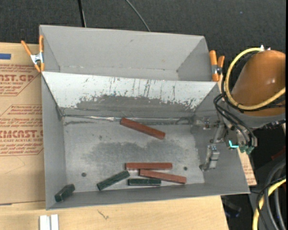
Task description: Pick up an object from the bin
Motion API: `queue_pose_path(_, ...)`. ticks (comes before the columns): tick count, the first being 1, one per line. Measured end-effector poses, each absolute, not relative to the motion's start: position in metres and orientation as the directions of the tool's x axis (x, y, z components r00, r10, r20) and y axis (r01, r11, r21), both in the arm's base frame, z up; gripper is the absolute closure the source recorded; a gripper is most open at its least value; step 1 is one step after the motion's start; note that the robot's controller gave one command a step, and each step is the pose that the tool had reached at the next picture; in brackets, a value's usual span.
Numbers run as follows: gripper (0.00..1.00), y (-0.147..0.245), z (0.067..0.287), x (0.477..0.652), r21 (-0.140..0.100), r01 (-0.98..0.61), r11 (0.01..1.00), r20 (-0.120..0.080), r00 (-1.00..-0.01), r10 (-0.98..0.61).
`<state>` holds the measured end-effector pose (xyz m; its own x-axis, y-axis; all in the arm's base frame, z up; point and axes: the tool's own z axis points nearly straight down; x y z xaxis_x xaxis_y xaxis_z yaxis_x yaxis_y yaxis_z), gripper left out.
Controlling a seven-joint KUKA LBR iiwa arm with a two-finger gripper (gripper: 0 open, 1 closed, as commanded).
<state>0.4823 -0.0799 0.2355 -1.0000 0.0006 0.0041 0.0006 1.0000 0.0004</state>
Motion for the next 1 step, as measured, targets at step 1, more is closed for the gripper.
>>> queue_pose_path(1,0.00,-0.0796,0.2377,0.4835,0.000,0.000,1.000,-0.001,-1.000,0.000)
